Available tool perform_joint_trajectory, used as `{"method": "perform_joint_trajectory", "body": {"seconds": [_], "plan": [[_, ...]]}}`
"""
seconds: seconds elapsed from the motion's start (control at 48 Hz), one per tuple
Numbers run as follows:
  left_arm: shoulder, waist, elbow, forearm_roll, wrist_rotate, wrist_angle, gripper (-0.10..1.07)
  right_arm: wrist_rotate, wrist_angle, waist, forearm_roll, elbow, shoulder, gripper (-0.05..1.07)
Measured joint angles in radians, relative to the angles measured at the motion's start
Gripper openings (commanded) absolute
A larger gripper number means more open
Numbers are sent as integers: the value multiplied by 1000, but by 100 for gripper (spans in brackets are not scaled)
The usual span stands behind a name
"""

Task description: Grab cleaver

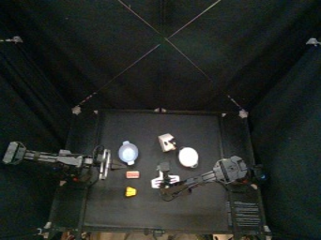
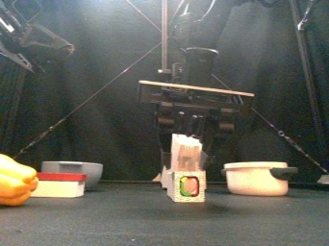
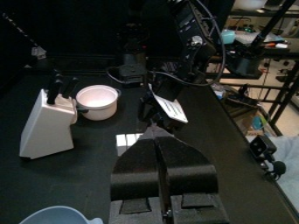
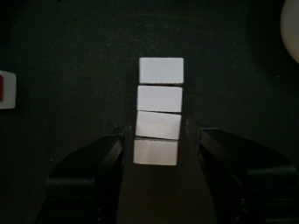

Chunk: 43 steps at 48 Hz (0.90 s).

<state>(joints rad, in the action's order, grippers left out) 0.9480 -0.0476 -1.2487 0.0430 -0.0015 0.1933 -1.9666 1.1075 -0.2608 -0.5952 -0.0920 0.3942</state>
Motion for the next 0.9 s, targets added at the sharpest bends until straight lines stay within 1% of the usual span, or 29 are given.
{"method": "perform_joint_trajectory", "body": {"seconds": [0.479, 0.708, 0.896], "plan": [[0, 0, 0, 0, 0, 0, -2, 2, 18, -20, -100, -28, -64, 87], [0, 0, 2, 0, 0, 0, -2, 2, 32, -29, -189, -86, -153, 87], [0, 0, 0, 0, 0, 0, -2, 2, 44, -26, -272, -100, -190, 87]]}}
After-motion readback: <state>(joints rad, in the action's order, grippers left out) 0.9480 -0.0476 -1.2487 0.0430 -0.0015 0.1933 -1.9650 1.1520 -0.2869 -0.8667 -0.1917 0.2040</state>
